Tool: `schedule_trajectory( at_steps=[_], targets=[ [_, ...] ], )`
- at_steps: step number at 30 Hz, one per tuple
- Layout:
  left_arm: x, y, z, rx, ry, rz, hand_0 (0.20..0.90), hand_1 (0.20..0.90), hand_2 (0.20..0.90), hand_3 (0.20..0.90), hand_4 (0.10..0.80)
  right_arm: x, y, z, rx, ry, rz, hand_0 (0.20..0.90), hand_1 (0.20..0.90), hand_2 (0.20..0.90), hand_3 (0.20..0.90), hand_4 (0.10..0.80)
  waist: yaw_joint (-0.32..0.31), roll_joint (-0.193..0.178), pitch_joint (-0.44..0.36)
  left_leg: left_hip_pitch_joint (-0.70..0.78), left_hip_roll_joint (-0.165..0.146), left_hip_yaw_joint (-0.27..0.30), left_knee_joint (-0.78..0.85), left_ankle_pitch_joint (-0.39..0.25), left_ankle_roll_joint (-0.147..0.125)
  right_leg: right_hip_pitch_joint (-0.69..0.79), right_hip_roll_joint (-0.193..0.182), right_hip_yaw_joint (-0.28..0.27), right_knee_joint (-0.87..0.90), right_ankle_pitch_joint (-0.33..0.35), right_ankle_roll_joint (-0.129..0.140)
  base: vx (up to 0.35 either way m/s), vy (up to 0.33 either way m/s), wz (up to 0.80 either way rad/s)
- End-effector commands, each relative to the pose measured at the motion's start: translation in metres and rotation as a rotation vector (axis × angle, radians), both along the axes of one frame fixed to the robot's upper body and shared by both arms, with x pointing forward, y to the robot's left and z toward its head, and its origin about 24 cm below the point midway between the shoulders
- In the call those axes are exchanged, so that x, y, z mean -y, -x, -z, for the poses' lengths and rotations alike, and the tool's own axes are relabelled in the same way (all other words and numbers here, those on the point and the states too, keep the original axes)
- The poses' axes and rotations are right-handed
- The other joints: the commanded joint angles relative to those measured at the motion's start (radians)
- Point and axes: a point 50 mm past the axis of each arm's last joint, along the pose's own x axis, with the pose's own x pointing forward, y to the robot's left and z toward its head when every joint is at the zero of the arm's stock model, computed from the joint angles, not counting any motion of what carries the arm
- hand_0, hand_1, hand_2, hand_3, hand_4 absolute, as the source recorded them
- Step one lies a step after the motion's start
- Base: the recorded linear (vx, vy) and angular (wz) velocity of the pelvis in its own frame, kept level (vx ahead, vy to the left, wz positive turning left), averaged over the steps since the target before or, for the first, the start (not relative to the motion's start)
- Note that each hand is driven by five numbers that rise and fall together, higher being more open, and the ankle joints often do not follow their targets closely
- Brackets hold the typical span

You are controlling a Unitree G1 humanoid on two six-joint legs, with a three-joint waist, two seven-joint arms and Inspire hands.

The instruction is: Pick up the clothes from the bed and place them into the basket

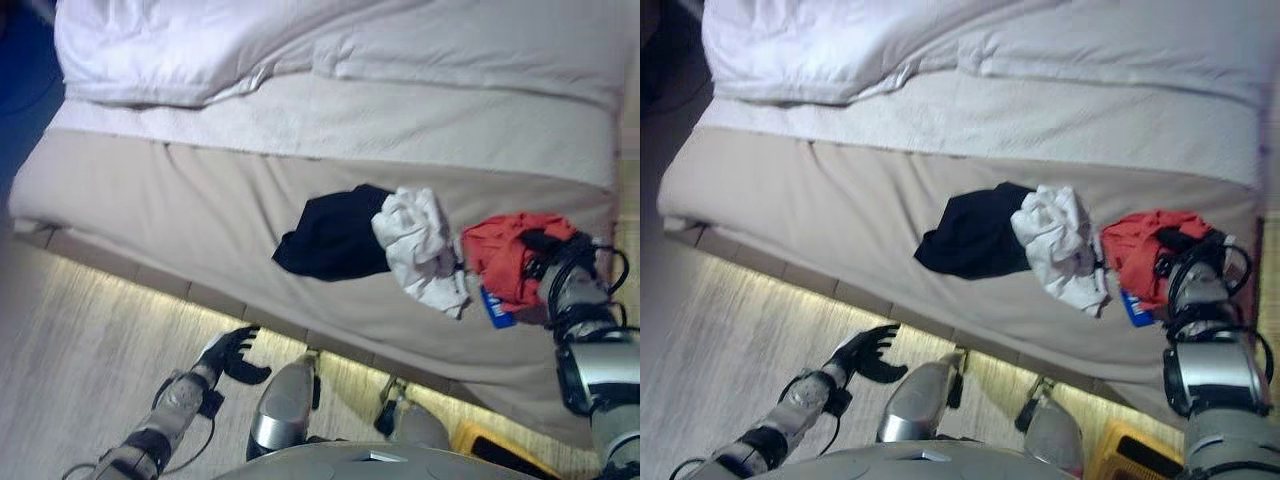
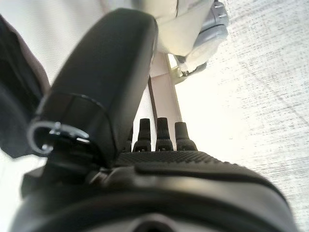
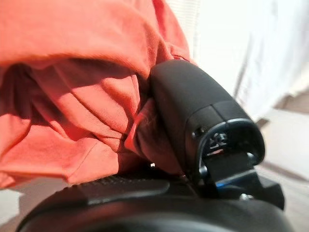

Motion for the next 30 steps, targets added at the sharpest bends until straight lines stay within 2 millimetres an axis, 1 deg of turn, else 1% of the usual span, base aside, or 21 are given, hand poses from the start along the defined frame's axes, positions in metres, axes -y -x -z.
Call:
schedule_trajectory(
  at_steps=[1,5,7,8,9,10,11,12,13,15,18,19,21,23,24,25,26,27,28,29,30],
  targets=[
    [0.004,0.015,0.01,-0.019,-0.015,-0.025,0.9,0.9,0.9,0.9,0.8,0.002,0.013,-0.005,0.129,0.054,0.035,0.3,0.3,0.3,0.2,0.1,-0.039,-0.01,-0.091,0.008,0.019,0.032,-0.007,-0.054,-0.032,-0.001,0.03,0.058,0.067,-0.047,0.016,0.069,0.033,-0.21],
    [0.007,0.022,0.015,-0.042,-0.02,-0.088,0.9,0.9,0.9,0.9,0.8,-0.028,0.045,0.033,0.159,-0.11,0.051,0.3,0.3,0.3,0.2,0.1,-0.093,-0.025,-0.134,0.062,0.022,0.059,-0.008,-0.075,-0.028,0.029,0.041,0.088,0.054,-0.044,0.013,0.03,0.049,-0.3],
    [0.007,0.024,0.016,-0.05,-0.018,-0.119,0.9,0.9,0.9,0.9,0.8,-0.039,0.057,0.047,0.153,-0.158,0.07,0.3,0.3,0.3,0.2,0.1,-0.106,-0.03,-0.142,0.072,0.019,0.052,0.002,-0.081,-0.028,0.041,0.042,0.103,0.054,-0.044,0.012,-0.001,0.081,-0.14],
    [0.007,0.027,0.018,-0.059,-0.013,-0.131,0.9,0.9,0.9,0.9,0.8,-0.045,0.063,0.053,0.145,-0.173,0.072,0.3,0.3,0.3,0.2,0.1,-0.107,-0.035,-0.148,0.075,0.011,0.012,0.016,-0.09,-0.024,0.044,0.043,0.123,0.051,-0.042,0.011,0.025,0.121,-0.21],
    [0.01,0.035,0.021,-0.074,-0.003,-0.161,0.9,0.9,0.9,0.9,0.8,-0.057,0.063,0.059,0.132,-0.189,0.031,0.3,0.3,0.3,0.2,0.1,-0.1,-0.041,-0.154,0.077,-0.008,-0.079,0.047,-0.113,-0.013,0.046,0.046,0.171,0.042,-0.04,0.007,0.019,0.153,-0.43],
    [0.013,0.04,0.024,-0.08,0.011,-0.184,0.9,0.9,0.9,0.9,0.8,-0.066,0.062,0.063,0.11,-0.195,0.006,0.3,0.3,0.3,0.2,0.1,-0.087,-0.043,-0.158,0.078,-0.029,-0.151,0.07,-0.132,-0.002,0.052,0.052,0.214,0.035,-0.038,0.003,-0.007,0.169,-0.96],
    [0.016,0.044,0.025,-0.084,0.02,-0.2,0.9,0.9,0.9,0.9,0.8,-0.073,0.061,0.066,0.102,-0.219,0.001,0.3,0.3,0.3,0.2,0.1,-0.079,-0.047,-0.164,0.07,-0.046,-0.188,0.091,-0.141,0.008,0.05,0.05,0.24,0.031,-0.034,0.002,-0.038,0.141,-1.18],
    [0.017,0.045,0.026,-0.084,0.023,-0.194,0.9,0.9,0.9,0.9,0.8,-0.075,0.061,0.067,0.099,-0.231,0.007,0.3,0.3,0.3,0.2,0.1,-0.074,-0.048,-0.164,0.069,-0.05,-0.192,0.1,-0.148,0.011,0.052,0.05,0.25,0.029,-0.033,0.002,-0.08,0.196,-1.78],
    [0.021,0.044,0.026,-0.086,0.031,-0.172,0.9,0.9,0.9,0.9,0.8,-0.079,0.064,0.074,0.099,-0.27,0.063,0.3,0.3,0.3,0.2,0.1,-0.062,-0.046,-0.165,0.065,-0.064,-0.186,0.134,-0.173,0.021,0.063,0.035,0.263,0.028,-0.031,0.005,-0.083,0.244,-1.75],
    [0.024,0.041,0.027,-0.088,0.036,-0.124,0.9,0.9,0.9,0.9,0.8,-0.081,0.073,0.084,0.104,-0.313,0.12,0.3,0.3,0.3,0.2,0.1,-0.068,-0.037,-0.171,0.086,-0.057,-0.156,0.106,-0.176,0.028,0.063,0.013,0.258,0.031,-0.023,0.026,-0.079,0.263,-1.27],
    [0.025,0.032,0.024,-0.076,0.022,-0.06,0.9,0.9,0.9,0.9,0.8,-0.087,0.081,0.094,0.052,-0.288,0.103,0.3,0.3,0.3,0.2,0.1,-0.096,-0.028,-0.168,0.121,-0.066,-0.124,0.072,-0.19,0.044,0.019,-0.048,0.267,0.045,0.023,0.083,-0.091,0.222,-0.5],
    [0.021,0.03,0.023,-0.073,0.01,-0.068,0.9,0.9,0.9,0.9,0.8,-0.088,0.083,0.095,0.039,-0.283,0.094,0.3,0.3,0.3,0.2,0.1,-0.103,-0.028,-0.16,0.131,-0.07,-0.119,0.071,-0.2,0.05,-0.014,-0.071,0.26,0.064,0.045,0.1,-0.138,0.124,-0.54],
    [0.008,0.028,0.02,-0.067,-0.016,-0.132,0.9,0.9,0.9,0.9,0.8,-0.089,0.083,0.096,0.02,-0.278,0.076,0.3,0.3,0.3,0.2,0.1,-0.105,-0.032,-0.144,0.146,-0.07,-0.086,0.071,-0.205,0.048,-0.055,-0.103,0.192,0.106,0.081,0.115,-0.228,0.099,-0.71],
    [-0.004,0.028,0.017,-0.046,-0.013,-0.207,0.9,0.9,0.9,0.9,0.8,-0.092,0.08,0.097,0.016,-0.282,0.029,0.3,0.3,0.3,0.2,0.1,-0.087,-0.03,-0.135,0.146,-0.063,-0.032,0.068,-0.191,0.046,-0.07,-0.117,0.108,0.2,0.087,0.108,-0.281,0.076,-1.0],
    [-0.005,0.027,0.016,-0.04,-0.01,-0.207,0.9,0.9,0.9,0.9,0.8,-0.091,0.08,0.097,0.016,-0.282,0.026,0.3,0.3,0.3,0.2,0.1,-0.082,-0.027,-0.134,0.145,-0.059,-0.021,0.067,-0.187,0.046,-0.069,-0.118,0.099,0.218,0.078,0.105,-0.316,0.075,-1.14],
    [-0.008,0.026,0.014,-0.022,0.002,-0.223,0.9,0.9,0.9,0.9,0.8,-0.089,0.079,0.097,0.017,-0.28,0.008,0.3,0.3,0.3,0.2,0.1,-0.065,-0.011,-0.134,0.135,-0.048,0.005,0.059,-0.168,0.054,-0.051,-0.118,0.084,0.3,0.044,0.087,-0.315,0.051,-1.11],
    [-0.009,0.024,0.013,-0.013,0.009,-0.233,0.9,0.9,0.9,0.9,0.8,-0.087,0.079,0.098,0.012,-0.274,0.005,0.3,0.3,0.3,0.2,0.1,-0.054,-0.001,-0.144,0.115,-0.043,0.017,0.055,-0.15,0.063,-0.034,-0.11,0.075,0.325,0.017,0.07,-0.405,0.05,-1.18],
    [-0.012,0.027,0.015,-0.026,0.0,-0.258,0.9,0.9,0.9,0.9,0.8,-0.084,0.08,0.101,-0.016,-0.262,0.008,0.3,0.3,0.3,0.2,0.1,-0.031,0.009,-0.164,0.087,-0.035,0.039,0.052,-0.139,0.079,0.0,-0.109,0.053,0.377,-0.024,0.052,-0.294,-0.006,-0.94],
    [-0.012,0.028,0.015,-0.033,-0.004,-0.266,0.9,0.9,0.9,0.9,0.8,-0.082,0.081,0.103,-0.026,-0.26,0.017,0.3,0.3,0.3,0.2,0.1,-0.016,0.007,-0.175,0.071,-0.031,0.055,0.052,-0.133,0.079,0.027,-0.104,0.036,0.375,-0.051,0.051,-0.234,-0.065,-0.88],
    [-0.014,0.03,0.016,-0.04,-0.009,-0.288,0.9,0.9,0.9,0.9,0.8,-0.082,0.081,0.106,-0.048,-0.249,0.01,0.3,0.3,0.3,0.2,0.1,0.01,-0.01,-0.181,0.056,-0.03,0.08,0.064,-0.128,0.067,0.082,-0.088,0.005,0.311,-0.099,0.048,-0.147,-0.153,-0.95],
    [-0.015,0.031,0.017,-0.04,-0.013,-0.306,0.9,0.9,0.9,0.9,0.8,-0.083,0.081,0.107,-0.06,-0.246,0.009,0.3,0.3,0.3,0.2,0.1,0.024,-0.028,-0.186,0.032,-0.023,0.102,0.077,-0.123,0.052,0.118,-0.067,-0.006,0.229,-0.113,0.052,-0.105,-0.178,-0.89]
  ],
)
